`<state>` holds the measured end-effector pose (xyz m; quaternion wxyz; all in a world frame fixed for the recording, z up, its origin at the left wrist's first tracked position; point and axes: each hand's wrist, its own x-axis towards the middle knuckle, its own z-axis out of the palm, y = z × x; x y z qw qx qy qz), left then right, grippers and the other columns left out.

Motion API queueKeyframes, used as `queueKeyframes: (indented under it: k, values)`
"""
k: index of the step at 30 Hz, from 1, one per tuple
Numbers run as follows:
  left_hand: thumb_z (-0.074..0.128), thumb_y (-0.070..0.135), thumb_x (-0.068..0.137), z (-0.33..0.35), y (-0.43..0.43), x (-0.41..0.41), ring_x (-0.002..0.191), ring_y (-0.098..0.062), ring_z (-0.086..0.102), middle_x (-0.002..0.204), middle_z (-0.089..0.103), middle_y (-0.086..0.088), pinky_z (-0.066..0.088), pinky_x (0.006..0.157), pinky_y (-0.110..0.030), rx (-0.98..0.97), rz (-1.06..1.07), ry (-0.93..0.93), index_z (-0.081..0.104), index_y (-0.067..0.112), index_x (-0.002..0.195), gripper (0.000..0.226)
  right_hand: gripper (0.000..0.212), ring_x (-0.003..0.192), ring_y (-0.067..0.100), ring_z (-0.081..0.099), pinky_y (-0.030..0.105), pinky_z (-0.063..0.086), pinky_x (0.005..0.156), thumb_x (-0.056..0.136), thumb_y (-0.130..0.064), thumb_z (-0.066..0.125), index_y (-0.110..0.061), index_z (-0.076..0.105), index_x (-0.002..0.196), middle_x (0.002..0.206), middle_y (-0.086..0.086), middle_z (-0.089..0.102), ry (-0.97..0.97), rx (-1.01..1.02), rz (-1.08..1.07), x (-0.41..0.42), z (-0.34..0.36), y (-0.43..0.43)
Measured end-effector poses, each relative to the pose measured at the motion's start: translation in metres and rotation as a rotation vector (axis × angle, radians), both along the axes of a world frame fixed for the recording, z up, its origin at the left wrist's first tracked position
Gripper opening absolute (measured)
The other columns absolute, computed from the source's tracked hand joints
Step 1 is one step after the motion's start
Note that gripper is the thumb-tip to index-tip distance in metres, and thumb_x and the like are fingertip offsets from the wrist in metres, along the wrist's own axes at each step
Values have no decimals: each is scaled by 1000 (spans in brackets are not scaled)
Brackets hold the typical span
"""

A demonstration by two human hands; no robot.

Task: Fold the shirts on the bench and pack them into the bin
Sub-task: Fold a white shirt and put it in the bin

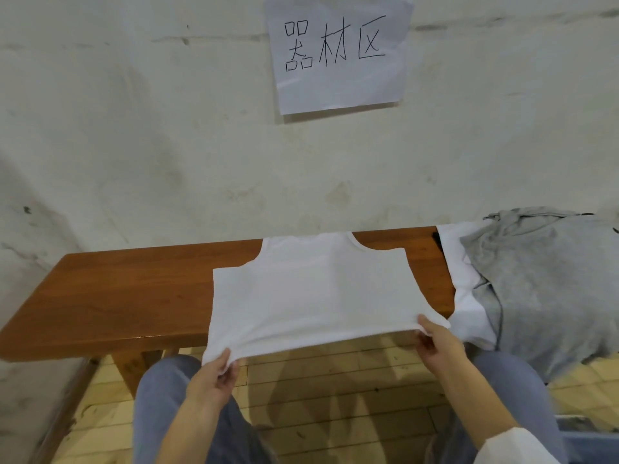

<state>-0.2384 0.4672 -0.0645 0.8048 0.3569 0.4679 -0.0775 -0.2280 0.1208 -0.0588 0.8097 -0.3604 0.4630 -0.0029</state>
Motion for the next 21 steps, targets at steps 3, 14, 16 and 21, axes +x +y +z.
queueKeyframes:
  k: [3,14,16,21]
  values:
    - [64,14,88,-5,4,1,69,-17,53,99,57,-12,47,37,-17,68,50,-7,53,8,91,13,28,63,14,55,17,47,38,87,-10,67,-7,54,111,86,9,59,-3,-50,-1,-2,2,-1]
    - [48,13,89,26,-7,-8,42,-8,42,71,51,-4,37,38,-16,7,69,-213,54,10,85,8,15,75,19,61,29,51,62,96,-26,49,-14,58,100,84,4,63,-200,-129,-144,-6,22,8]
    - [47,13,90,42,-6,-6,51,-9,46,63,54,-1,39,39,-17,7,136,-291,51,13,78,13,17,80,18,63,29,50,66,97,-29,48,-17,60,101,89,2,65,-235,-190,-206,-4,31,7]
    - [51,16,90,79,-15,-1,55,-10,56,55,57,3,45,49,-17,21,242,-423,51,15,79,12,21,84,12,63,22,51,59,97,-31,46,-19,59,109,93,-2,65,-291,-363,-275,0,51,13]
